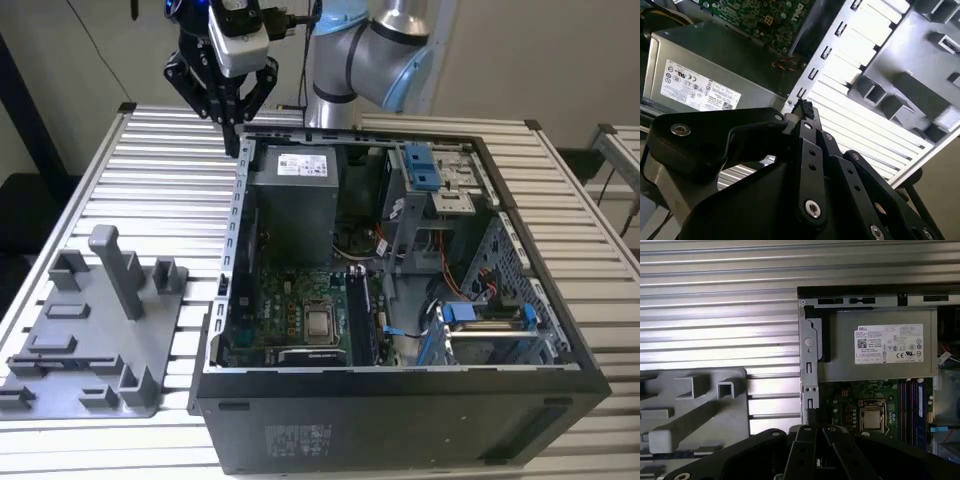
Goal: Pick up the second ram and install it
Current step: 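Reach for the second ram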
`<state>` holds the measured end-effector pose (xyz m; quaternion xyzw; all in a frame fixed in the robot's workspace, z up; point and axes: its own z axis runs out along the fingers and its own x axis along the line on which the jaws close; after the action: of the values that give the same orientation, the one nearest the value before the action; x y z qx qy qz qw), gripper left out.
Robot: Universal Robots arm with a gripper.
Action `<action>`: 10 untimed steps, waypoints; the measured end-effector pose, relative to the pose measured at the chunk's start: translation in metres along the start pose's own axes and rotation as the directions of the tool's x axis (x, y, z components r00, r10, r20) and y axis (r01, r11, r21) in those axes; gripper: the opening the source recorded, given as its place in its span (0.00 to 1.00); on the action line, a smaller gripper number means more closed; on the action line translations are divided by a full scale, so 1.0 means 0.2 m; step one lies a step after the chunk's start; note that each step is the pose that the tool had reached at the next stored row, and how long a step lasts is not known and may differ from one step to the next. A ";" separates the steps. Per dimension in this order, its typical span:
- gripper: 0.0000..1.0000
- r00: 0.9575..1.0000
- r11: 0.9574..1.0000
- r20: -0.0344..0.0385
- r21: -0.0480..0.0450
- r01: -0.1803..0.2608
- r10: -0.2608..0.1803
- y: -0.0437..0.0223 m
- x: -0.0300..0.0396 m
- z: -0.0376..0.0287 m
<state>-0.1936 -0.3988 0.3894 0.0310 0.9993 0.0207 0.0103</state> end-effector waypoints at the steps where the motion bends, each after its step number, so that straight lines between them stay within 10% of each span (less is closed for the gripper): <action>1: 0.11 1.000 1.000 0.000 0.001 0.001 -0.001 -0.001 0.016 0.002; 10: 0.11 1.000 1.000 0.000 0.010 0.005 -0.005 -0.010 0.143 0.010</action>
<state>-0.2223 -0.3990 0.3867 0.0283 0.9994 0.0155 0.0104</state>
